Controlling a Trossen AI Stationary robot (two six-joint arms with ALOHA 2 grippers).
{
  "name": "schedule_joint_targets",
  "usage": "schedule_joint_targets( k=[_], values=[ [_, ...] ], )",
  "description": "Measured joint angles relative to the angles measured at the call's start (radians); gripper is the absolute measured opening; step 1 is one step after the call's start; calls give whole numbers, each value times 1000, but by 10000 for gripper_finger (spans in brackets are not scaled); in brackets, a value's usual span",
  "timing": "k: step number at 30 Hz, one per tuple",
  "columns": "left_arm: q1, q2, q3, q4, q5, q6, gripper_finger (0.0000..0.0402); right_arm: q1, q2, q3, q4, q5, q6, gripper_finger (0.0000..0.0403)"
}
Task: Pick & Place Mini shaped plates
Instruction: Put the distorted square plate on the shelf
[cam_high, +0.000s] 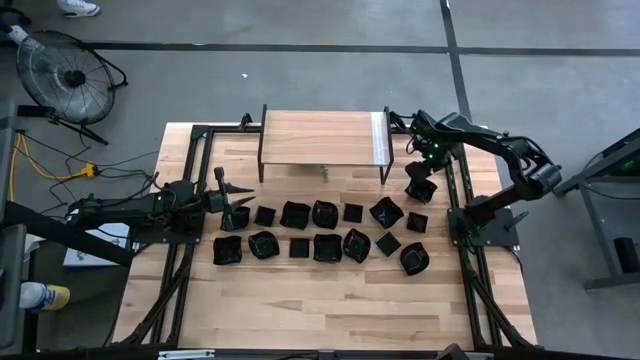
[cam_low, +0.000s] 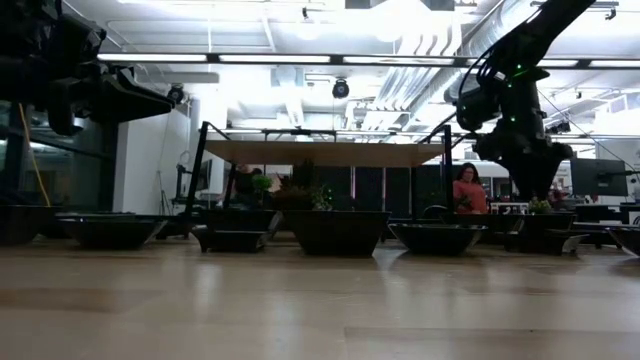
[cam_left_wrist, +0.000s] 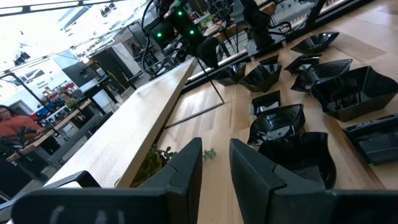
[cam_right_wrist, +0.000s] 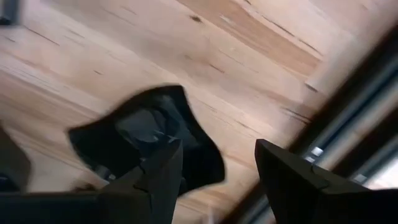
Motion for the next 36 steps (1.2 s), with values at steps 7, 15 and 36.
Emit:
schedule_joint_targets(
  k=[7, 15, 36],
  values=[
    [0, 0, 0, 0, -3, 0, 78, 0, -31, 0, -56, -14, -70, 197],
    [0, 0, 0, 0, -3, 0, 78, 155, -155, 0, -55, -113, -113, 197],
    [0, 0, 0, -1, -2, 0, 78, 703, -146, 0, -49, 222, 381, 197]
  ],
)
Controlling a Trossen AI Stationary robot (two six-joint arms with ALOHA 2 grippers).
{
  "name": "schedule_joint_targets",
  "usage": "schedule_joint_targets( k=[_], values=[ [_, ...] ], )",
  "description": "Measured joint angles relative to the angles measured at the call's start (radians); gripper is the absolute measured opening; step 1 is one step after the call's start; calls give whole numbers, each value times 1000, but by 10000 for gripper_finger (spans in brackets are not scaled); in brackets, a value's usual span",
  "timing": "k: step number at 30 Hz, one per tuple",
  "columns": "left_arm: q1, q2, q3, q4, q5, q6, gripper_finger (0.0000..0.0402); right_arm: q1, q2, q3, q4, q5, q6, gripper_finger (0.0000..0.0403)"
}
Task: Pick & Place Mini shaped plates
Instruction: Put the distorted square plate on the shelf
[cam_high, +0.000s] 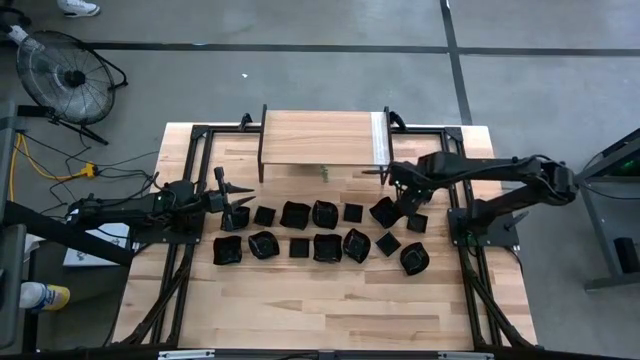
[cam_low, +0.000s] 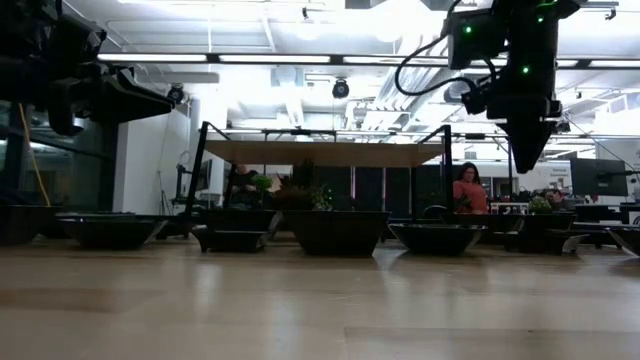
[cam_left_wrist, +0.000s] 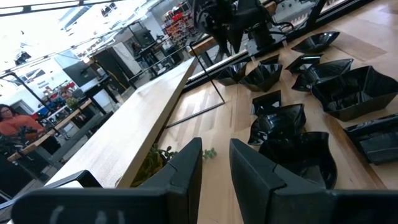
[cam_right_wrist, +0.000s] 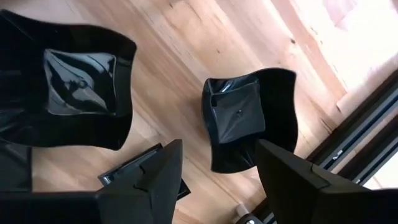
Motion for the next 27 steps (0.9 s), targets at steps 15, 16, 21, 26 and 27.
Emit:
schedule_joint_targets(
  k=[15, 16, 21, 26, 27],
  values=[
    [0, 0, 0, 0, 3, 0, 78, -1, 268, 0, 7, 32, 77, 197],
    [0, 0, 0, 0, 2, 0, 78, 0, 274, 0, 12, 25, 78, 197],
    [0, 0, 0, 0, 2, 0, 78, 6, 290, 0, 17, 30, 90, 197],
    [0, 0, 0, 0, 2, 0, 78, 6, 290, 0, 62, 32, 98, 197],
    [0, 0, 0, 0, 2, 0, 78, 6, 290, 0, 74, 32, 97, 197]
  ],
)
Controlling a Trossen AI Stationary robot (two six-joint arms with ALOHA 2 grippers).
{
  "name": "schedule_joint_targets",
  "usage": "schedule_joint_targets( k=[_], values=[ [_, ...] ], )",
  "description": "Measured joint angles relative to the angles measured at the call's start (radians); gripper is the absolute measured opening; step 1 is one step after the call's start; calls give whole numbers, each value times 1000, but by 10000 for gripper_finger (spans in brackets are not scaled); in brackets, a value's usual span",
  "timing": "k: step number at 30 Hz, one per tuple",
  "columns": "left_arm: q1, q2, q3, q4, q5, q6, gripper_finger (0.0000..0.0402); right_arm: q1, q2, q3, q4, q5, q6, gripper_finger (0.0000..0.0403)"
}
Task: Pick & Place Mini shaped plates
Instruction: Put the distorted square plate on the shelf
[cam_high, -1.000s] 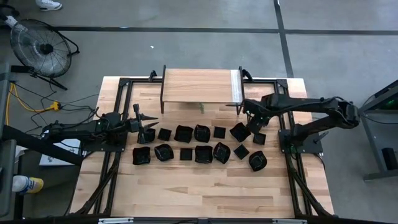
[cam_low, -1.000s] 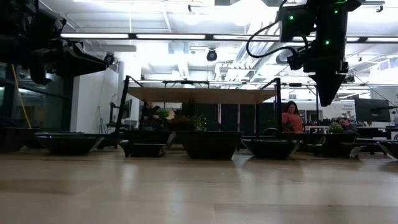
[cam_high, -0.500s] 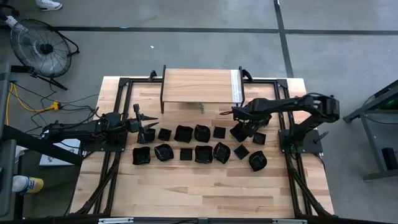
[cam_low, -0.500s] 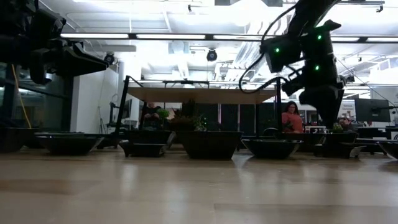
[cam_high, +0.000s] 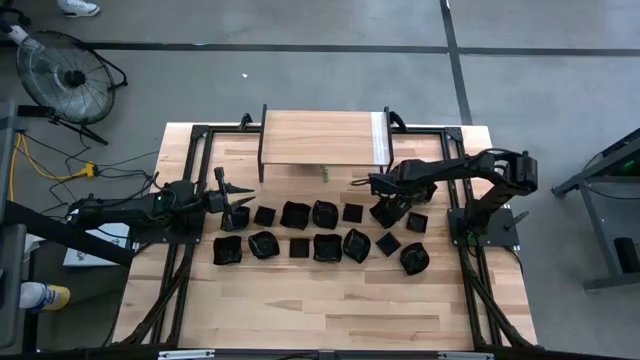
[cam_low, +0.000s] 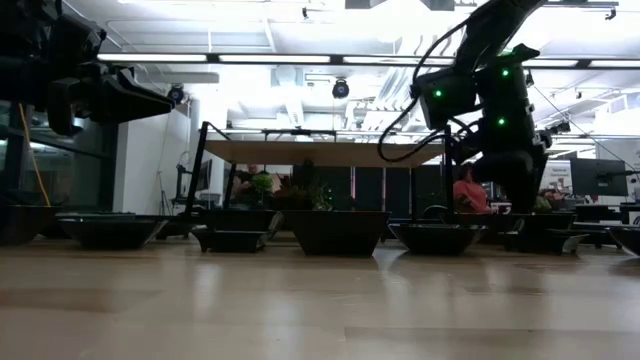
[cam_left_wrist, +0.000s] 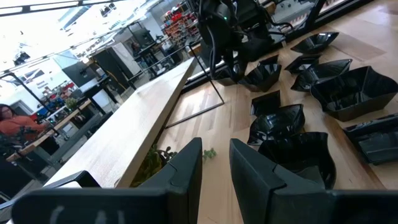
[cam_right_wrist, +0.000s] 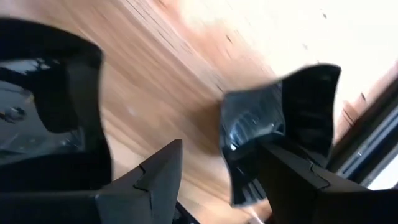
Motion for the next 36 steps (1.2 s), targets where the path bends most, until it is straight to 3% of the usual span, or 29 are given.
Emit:
schedule_joint_targets(
  k=[8, 17, 36],
  values=[
    [0, 0, 0, 0, 0, 0, 78, -1, 0, -1, 29, 8, -26, 197],
    [0, 0, 0, 0, -3, 0, 78, -18, 0, -92, 55, 0, -22, 197],
    [0, 0, 0, 0, -3, 0, 78, -18, 0, -64, 68, 0, -74, 189]
  ],
)
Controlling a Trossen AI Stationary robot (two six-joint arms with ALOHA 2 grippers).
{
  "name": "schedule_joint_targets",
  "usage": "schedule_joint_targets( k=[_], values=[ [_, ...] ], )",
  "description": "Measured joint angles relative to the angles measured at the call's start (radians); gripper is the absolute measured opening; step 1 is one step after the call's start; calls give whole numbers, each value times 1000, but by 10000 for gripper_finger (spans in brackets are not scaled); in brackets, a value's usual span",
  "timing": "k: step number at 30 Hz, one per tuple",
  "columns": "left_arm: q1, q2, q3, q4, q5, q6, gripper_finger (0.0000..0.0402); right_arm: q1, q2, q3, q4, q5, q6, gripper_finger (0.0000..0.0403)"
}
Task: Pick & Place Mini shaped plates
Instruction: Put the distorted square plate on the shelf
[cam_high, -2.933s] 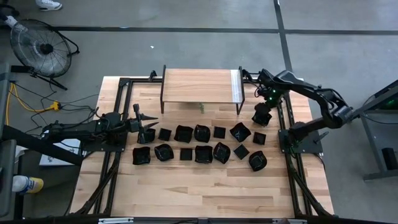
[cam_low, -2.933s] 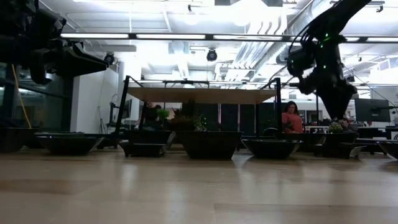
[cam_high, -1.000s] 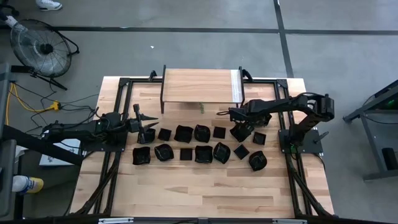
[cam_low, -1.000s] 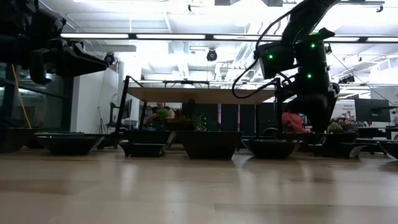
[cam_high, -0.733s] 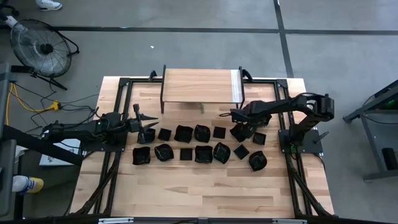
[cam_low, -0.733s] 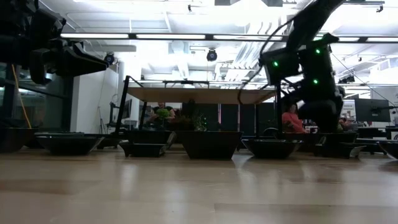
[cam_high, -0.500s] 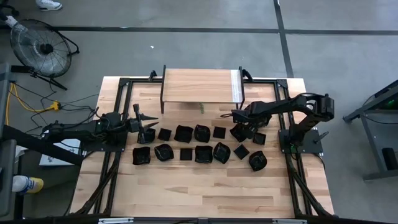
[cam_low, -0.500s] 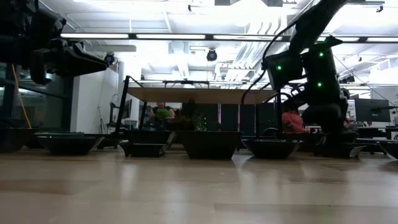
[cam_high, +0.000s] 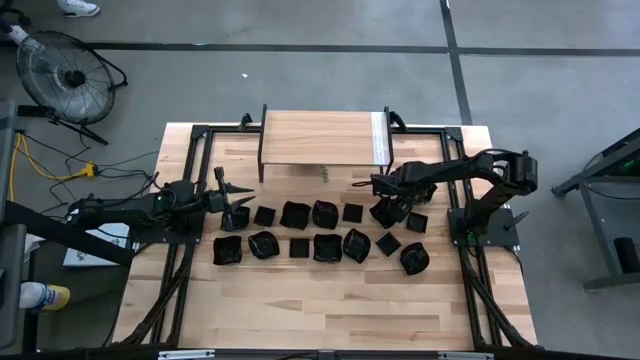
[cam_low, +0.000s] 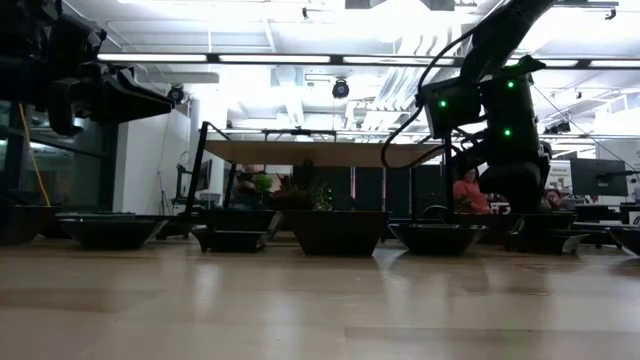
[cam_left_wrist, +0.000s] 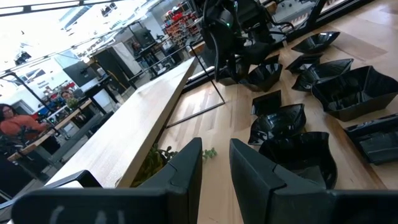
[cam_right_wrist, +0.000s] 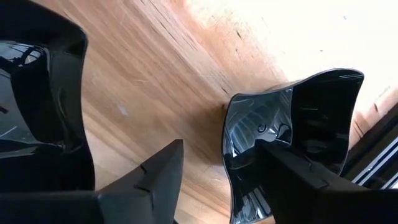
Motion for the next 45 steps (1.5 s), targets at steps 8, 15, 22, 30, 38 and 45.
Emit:
schedule_joint_targets(
  k=[8, 15, 22, 30, 38, 45],
  values=[
    [0, 0, 0, 0, 0, 0, 78, 0, 0, 0, -1, 0, -5, 113],
    [0, 0, 0, 0, 4, 0, 78, 0, 0, 0, -15, 0, -7, 61],
    [0, 0, 0, 0, 4, 0, 78, 0, 0, 0, -45, 0, -7, 19],
    [0, 0, 0, 0, 3, 0, 78, 0, 0, 0, -62, -4, -2, 3],
    [0, 0, 0, 0, 3, 0, 78, 0, -10, 0, -145, -8, 3, 2],
    [0, 0, 0, 0, 2, 0, 78, 0, -97, 2, -173, -7, 1, 1]
  ],
)
